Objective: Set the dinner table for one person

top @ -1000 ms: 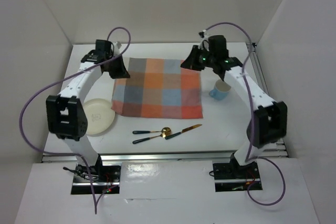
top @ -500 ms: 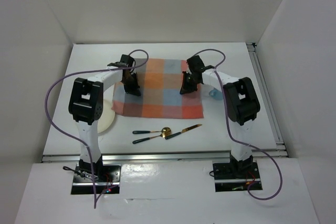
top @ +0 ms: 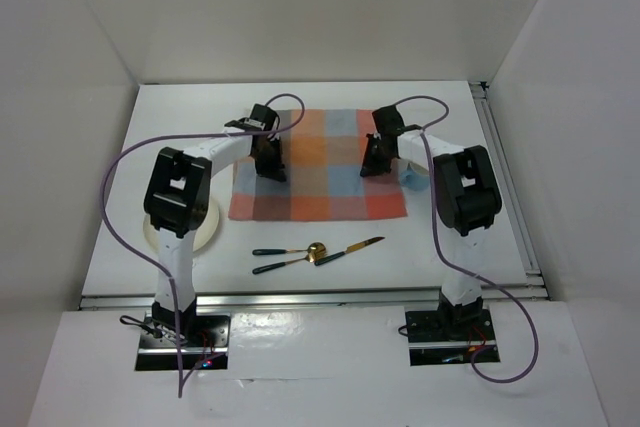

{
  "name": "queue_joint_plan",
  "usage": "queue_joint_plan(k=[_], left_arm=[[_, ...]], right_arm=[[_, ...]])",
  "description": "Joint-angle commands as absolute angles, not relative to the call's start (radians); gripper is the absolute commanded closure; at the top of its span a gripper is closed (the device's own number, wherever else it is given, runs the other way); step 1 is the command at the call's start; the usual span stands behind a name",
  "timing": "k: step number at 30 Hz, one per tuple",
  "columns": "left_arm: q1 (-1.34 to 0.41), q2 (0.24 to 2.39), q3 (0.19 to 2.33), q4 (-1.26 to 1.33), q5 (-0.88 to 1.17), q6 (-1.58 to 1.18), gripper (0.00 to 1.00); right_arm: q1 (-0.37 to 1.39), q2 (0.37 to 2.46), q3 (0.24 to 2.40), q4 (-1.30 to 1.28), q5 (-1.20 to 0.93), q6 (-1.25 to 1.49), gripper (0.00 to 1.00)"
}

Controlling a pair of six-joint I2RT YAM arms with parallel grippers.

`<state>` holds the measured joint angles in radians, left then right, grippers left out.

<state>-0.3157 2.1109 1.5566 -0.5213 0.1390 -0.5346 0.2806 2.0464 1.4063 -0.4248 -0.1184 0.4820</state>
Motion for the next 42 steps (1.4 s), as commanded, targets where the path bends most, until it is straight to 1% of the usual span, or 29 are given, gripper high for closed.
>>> queue_joint_plan(k=[1,4,8,9,12,14,18,29,34,36,38,39,40,42], left_arm=[[-0.330,2.129,1.560,-0.558,0.131,-0.543,1.00],[-0.330,2.076,1.516,-0.571,0.108,-0.525,1.00],[-0.330,1.999,1.476,-0.594,0.028,-0.506,1.00],[-0.330,1.988,1.476,-0.594,0.015,-0.506,1.00],[-0.330,1.968,1.502,-0.624,-0.014,-0.488,1.00],[-0.330,1.968,1.535,-0.644,-0.014,-0.488,1.00],[-0.330,1.977,1.536,-0.644,0.008,-0.488,1.00],[-0.321,1.965,1.373,-0.614,-0.031,-0.509,1.00],[-0.321,1.924,1.348,-0.604,-0.031,-0.518,1.00],[-0.321,1.913,1.374,-0.604,-0.031,-0.518,1.00],[-0.321,1.890,1.434,-0.640,-0.031,-0.509,1.00],[-0.321,1.890,1.459,-0.653,-0.031,-0.509,1.00],[-0.321,1.875,1.485,-0.667,-0.031,-0.509,0.98],[-0.321,1.839,1.548,-0.692,-0.020,-0.500,0.89]], right_arm=[[0.268,2.051,1.353,-0.476,-0.034,0.459,0.96],[0.268,2.031,1.330,-0.476,-0.043,0.436,0.96],[0.278,2.008,1.301,-0.457,-0.078,0.417,0.96],[0.287,1.999,1.301,-0.457,-0.098,0.407,0.98],[0.308,1.999,1.301,-0.466,-0.088,0.407,0.98],[0.321,1.999,1.310,-0.466,-0.087,0.407,0.98],[0.321,1.999,1.301,-0.466,-0.087,0.407,0.98],[0.339,1.970,1.210,-0.457,-0.100,0.397,0.98],[0.339,1.951,1.189,-0.448,-0.100,0.397,0.98],[0.339,1.939,1.215,-0.459,-0.109,0.397,0.98],[0.348,1.908,1.270,-0.468,-0.109,0.397,0.94],[0.348,1.873,1.293,-0.468,-0.109,0.397,0.87],[0.348,1.855,1.316,-0.477,-0.120,0.397,0.83],[0.348,1.792,1.394,-0.489,-0.120,0.397,0.71]])
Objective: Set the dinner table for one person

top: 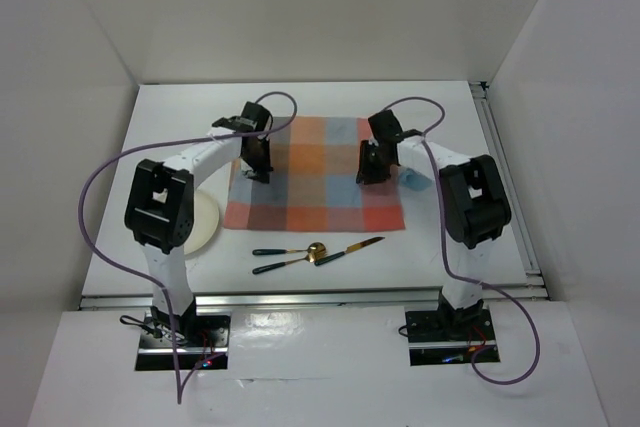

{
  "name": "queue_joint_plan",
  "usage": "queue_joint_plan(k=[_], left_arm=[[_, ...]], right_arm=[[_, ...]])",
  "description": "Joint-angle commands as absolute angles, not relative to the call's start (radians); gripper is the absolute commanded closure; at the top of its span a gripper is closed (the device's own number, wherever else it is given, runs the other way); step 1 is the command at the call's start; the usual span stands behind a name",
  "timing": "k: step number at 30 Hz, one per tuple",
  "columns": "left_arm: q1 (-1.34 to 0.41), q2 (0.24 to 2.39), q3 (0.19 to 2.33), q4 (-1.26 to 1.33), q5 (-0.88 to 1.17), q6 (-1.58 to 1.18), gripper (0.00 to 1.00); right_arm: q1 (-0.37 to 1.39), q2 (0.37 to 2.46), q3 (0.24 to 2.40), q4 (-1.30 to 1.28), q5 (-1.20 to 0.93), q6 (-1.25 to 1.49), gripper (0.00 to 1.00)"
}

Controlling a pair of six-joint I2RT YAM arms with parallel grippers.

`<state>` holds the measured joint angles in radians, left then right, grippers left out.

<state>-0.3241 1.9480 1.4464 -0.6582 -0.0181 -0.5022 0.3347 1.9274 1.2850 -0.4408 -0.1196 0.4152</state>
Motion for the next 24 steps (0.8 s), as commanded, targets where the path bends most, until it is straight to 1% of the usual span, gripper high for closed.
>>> queue_joint_plan(k=[1,2,4,5,8,9,11,12,15,19,24], left_arm=[[-0.321,1.824,1.564,-0.692,-0.020,-0.500,0.84],[-0.321,1.806,1.580,-0.692,-0.003,-0.500,0.75],[-0.321,1.747,1.621,-0.703,0.020,-0.500,0.69],[-0.321,1.724,1.631,-0.703,0.020,-0.500,0.62],[-0.321,1.635,1.643,-0.703,0.011,-0.482,0.50],[-0.321,1.614,1.643,-0.703,0.011,-0.482,0.42],[-0.321,1.565,1.643,-0.703,0.011,-0.473,0.42],[-0.321,1.553,1.632,-0.703,0.011,-0.472,0.41],[-0.321,1.520,1.609,-0.693,0.028,-0.472,0.41],[-0.321,1.520,1.598,-0.683,0.069,-0.472,0.41],[-0.321,1.520,1.608,-0.683,0.078,-0.463,0.41]], right_arm=[[0.348,1.772,1.419,-0.489,-0.109,0.397,0.60],[0.348,1.750,1.440,-0.500,-0.086,0.397,0.55],[0.339,1.695,1.491,-0.529,-0.043,0.397,0.42],[0.328,1.678,1.505,-0.550,0.012,0.411,0.36],[0.238,1.593,1.494,-0.615,0.066,0.443,0.23],[0.169,1.568,1.459,-0.615,0.066,0.455,0.19],[0.095,1.507,1.419,-0.638,0.078,0.474,0.18],[0.028,1.493,1.379,-0.650,0.078,0.474,0.16],[-0.078,1.473,1.312,-0.670,0.023,0.486,0.16],[-0.149,1.473,1.229,-0.658,-0.053,0.486,0.16],[-0.158,1.509,1.194,-0.614,-0.092,0.486,0.16]])
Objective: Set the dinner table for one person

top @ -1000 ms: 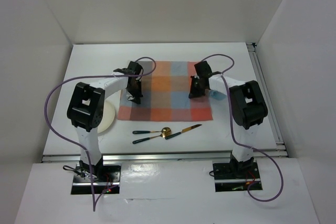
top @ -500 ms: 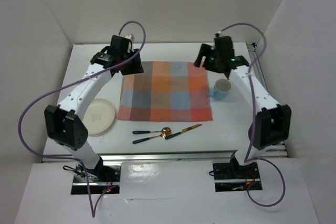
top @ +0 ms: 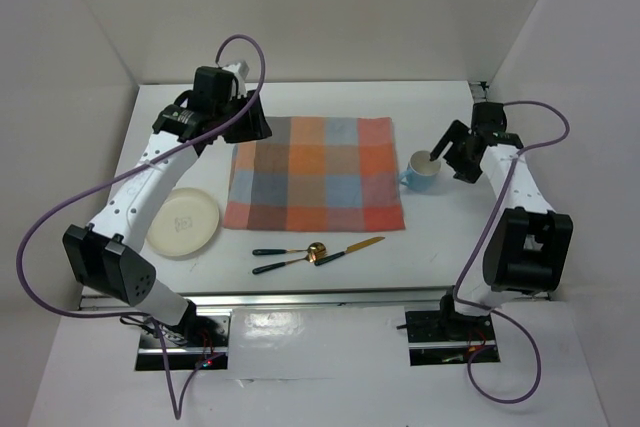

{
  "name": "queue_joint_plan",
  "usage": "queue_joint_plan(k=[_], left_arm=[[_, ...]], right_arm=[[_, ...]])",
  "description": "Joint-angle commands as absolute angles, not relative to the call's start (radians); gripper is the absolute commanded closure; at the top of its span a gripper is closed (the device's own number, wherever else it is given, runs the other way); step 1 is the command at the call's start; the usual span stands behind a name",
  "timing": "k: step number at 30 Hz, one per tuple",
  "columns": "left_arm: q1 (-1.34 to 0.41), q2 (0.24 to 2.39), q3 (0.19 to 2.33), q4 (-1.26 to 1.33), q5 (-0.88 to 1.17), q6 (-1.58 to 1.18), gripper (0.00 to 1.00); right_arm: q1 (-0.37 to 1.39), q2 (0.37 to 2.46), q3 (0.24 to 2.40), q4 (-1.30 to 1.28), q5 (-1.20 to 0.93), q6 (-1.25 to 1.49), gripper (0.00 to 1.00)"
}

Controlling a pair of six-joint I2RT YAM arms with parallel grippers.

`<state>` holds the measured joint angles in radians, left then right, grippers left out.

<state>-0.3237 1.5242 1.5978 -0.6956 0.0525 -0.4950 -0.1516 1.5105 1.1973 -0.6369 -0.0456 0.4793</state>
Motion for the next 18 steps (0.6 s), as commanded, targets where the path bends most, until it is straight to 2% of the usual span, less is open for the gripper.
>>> queue_joint_plan(k=[1,5,10,14,15,18], left_arm=[[-0.321,1.520,1.608,-0.683,0.078,-0.463,0.41],[-0.321,1.529,1.597,-0.683,0.087,-0.463,0.42],[-0.321,1.529,1.588,-0.673,0.098,-0.463,0.42],[-0.321,1.538,1.578,-0.664,0.098,-0.454,0.42],[-0.321,1.539,1.578,-0.664,0.098,-0.454,0.42],[-0.321,1.539,1.578,-0.664,0.107,-0.445,0.42]], right_arm=[[-0.158,1.522,1.184,-0.597,-0.092,0.486,0.16],[-0.158,1.543,1.138,-0.557,-0.114,0.508,0.16],[-0.158,1.577,1.127,-0.517,-0.147,0.526,0.24],[-0.158,1.588,1.118,-0.495,-0.147,0.526,0.38],[-0.158,1.588,1.118,-0.483,-0.147,0.526,0.46],[-0.158,1.597,1.118,-0.471,-0.147,0.526,0.56]])
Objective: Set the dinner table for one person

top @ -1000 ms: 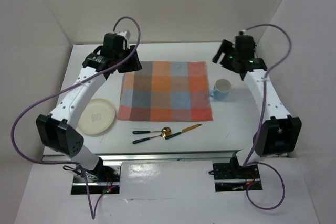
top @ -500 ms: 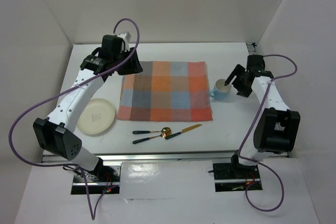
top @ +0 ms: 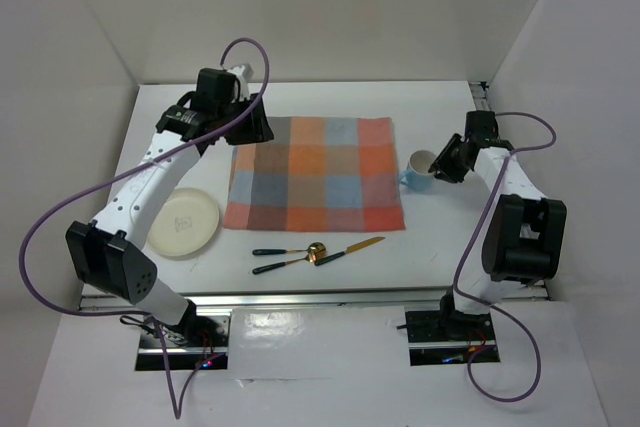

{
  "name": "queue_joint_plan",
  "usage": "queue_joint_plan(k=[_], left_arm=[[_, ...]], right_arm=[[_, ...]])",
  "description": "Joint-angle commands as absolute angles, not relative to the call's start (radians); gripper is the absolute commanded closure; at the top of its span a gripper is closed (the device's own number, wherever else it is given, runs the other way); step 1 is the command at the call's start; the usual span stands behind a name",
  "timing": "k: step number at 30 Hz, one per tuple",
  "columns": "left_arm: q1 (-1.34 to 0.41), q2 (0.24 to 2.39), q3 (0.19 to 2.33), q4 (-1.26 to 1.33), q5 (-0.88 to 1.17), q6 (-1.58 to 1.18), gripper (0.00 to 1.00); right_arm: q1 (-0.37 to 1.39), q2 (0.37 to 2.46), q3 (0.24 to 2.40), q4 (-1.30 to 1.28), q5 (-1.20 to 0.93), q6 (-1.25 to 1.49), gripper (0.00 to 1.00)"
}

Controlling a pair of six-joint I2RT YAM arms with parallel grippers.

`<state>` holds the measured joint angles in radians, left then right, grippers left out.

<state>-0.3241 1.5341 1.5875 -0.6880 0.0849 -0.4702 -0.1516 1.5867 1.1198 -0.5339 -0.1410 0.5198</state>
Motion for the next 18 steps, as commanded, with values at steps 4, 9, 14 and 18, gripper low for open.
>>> queue_joint_plan(k=[4,9,14,18], left_arm=[[-0.321,1.539,1.578,-0.664,0.107,-0.445,0.42],[-0.321,1.549,1.569,-0.655,0.107,-0.445,0.42],[-0.321,1.558,1.578,-0.664,0.097,-0.445,0.42],[-0.321,1.559,1.600,-0.684,0.077,-0.455,0.42]], right_arm=[[-0.158,1.606,1.118,-0.462,-0.138,0.535,0.82],[-0.140,1.606,1.172,-0.475,-0.075,0.526,1.00],[-0.077,1.606,1.281,-0.541,0.037,0.494,1.00],[0.004,1.626,1.400,-0.581,0.077,0.447,1.00]])
